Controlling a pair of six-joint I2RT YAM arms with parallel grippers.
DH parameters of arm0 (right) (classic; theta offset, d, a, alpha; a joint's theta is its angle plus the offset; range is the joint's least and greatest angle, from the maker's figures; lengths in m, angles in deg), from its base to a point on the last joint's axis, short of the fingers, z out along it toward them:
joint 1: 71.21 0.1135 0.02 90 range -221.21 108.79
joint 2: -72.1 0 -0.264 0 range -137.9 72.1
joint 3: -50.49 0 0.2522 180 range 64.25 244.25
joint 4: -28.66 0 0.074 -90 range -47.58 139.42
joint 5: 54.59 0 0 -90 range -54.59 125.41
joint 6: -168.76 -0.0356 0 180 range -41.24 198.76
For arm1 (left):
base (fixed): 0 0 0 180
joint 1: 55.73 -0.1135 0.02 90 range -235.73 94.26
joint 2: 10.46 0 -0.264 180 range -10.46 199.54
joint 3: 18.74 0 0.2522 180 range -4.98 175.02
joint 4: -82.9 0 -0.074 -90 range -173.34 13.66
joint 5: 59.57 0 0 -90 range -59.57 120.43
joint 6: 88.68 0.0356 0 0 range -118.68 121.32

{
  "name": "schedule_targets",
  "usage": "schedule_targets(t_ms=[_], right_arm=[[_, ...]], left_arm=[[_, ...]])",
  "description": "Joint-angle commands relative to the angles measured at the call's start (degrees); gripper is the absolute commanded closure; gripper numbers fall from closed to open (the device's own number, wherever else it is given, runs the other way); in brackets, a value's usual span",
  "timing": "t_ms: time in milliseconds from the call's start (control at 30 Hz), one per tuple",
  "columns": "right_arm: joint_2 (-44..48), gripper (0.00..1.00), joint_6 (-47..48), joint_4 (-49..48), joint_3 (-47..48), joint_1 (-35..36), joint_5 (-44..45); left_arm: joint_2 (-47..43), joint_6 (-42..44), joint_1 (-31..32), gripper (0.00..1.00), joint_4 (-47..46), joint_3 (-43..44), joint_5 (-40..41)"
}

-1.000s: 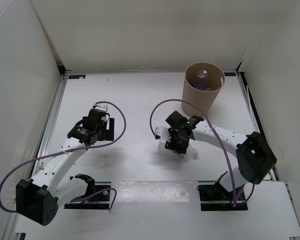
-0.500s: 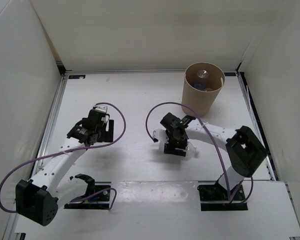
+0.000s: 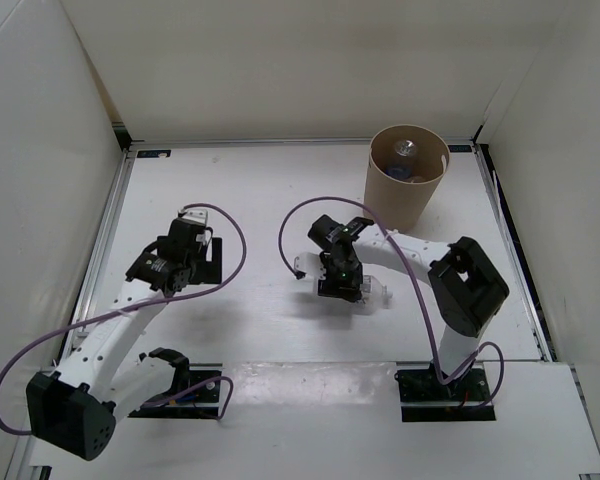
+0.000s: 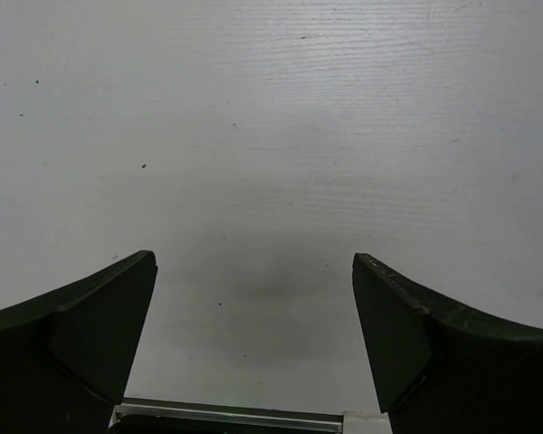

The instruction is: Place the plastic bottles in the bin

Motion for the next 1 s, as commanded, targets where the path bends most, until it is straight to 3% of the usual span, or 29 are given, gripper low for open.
schedule_targets(t_ms=[0,67,167,400,500,667,833,967], right_arm=[[2.5,0.55,-1.3,2.2,5.4,-0.3,-4.0],[4.3,0.64,-3.3,2.2,10.2,-0.1,-4.8],[5.3,0.89,-5.5,1.9,17.2,-0.4,-6.1],[5.5,1.00,-18.5,-6.7,43.4,-6.8,-5.1],[2.8,1.00,-16.2,-8.4,51.8,-9.7,-1.8],[1.4,1.00,-20.1,-18.0,55.4,-16.4,9.6],[-1.4,1.00,-27.5,-16.2,57.8,-27.4,8.1],[-2.2,0.83,-30.5,-15.2,57.3,-31.6,5.4]], left_arm=[[-0.1,0.6,-1.6,0.00,-1.7,1.2,0.8],[0.4,0.8,-2.3,0.00,-2.8,1.1,0.3],[2.3,1.1,-2.5,0.00,-6.8,1.0,-0.3],[5.7,1.0,-2.4,0.00,-14.5,1.8,-2.5],[6.3,0.8,-2.4,0.00,-15.9,1.4,-3.6],[7.0,0.4,-2.4,0.00,-17.6,1.3,-4.8],[7.2,0.8,-2.4,0.00,-16.8,1.6,-4.8],[7.2,0.9,-2.4,0.00,-15.7,1.8,-4.5]])
